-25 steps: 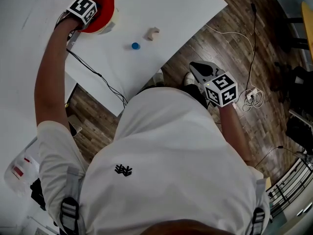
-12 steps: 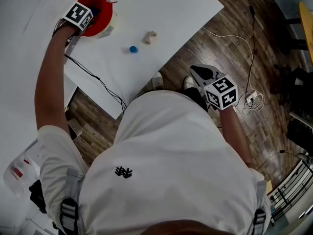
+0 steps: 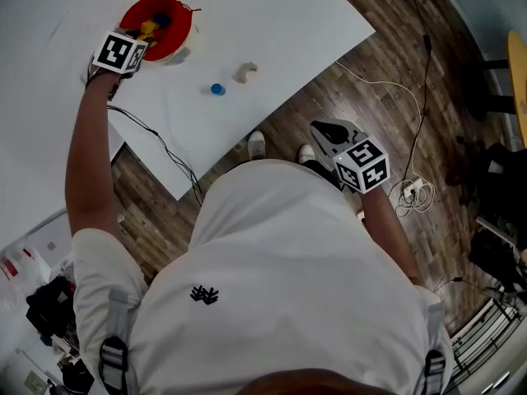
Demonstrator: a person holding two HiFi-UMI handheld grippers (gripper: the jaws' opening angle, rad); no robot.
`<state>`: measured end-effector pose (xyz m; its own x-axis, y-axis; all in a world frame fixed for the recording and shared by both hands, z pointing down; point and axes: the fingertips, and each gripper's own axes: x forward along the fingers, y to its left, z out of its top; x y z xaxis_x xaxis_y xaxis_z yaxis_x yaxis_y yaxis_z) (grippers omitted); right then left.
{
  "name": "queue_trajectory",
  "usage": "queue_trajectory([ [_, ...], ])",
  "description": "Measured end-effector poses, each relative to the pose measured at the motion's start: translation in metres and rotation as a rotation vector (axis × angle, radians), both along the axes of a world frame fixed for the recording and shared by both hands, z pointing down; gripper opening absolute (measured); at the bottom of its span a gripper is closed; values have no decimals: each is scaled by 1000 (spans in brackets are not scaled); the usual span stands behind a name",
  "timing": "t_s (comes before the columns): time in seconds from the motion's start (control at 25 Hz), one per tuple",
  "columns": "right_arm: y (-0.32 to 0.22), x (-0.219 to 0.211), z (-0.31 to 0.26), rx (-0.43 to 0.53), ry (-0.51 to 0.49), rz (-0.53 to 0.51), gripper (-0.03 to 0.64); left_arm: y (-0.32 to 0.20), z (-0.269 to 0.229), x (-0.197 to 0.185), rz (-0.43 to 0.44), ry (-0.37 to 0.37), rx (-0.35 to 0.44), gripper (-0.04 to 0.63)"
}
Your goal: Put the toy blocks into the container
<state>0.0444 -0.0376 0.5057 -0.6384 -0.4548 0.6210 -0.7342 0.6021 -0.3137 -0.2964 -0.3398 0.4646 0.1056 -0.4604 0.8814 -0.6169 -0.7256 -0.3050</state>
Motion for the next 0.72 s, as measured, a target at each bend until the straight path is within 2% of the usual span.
queue_trajectory([
  [0.16,-6,14,0,12,-15,-50,12,26,-14,13,-30,75,116,111],
  [0.28,-6,24,-3,29,-15,-91,12,52,-27,30,-46,127,203,26],
  [0.36,-2,32,-1,28,-20,-111,12,75,-31,45,-64,173,245,8],
  [0.52,4,48,-3,21,-65,-152,12,129,-31,83,-93,280,277,6],
  [0.72,13,66,-2,38,-85,-190,12,191,-19,132,-150,440,272,6],
])
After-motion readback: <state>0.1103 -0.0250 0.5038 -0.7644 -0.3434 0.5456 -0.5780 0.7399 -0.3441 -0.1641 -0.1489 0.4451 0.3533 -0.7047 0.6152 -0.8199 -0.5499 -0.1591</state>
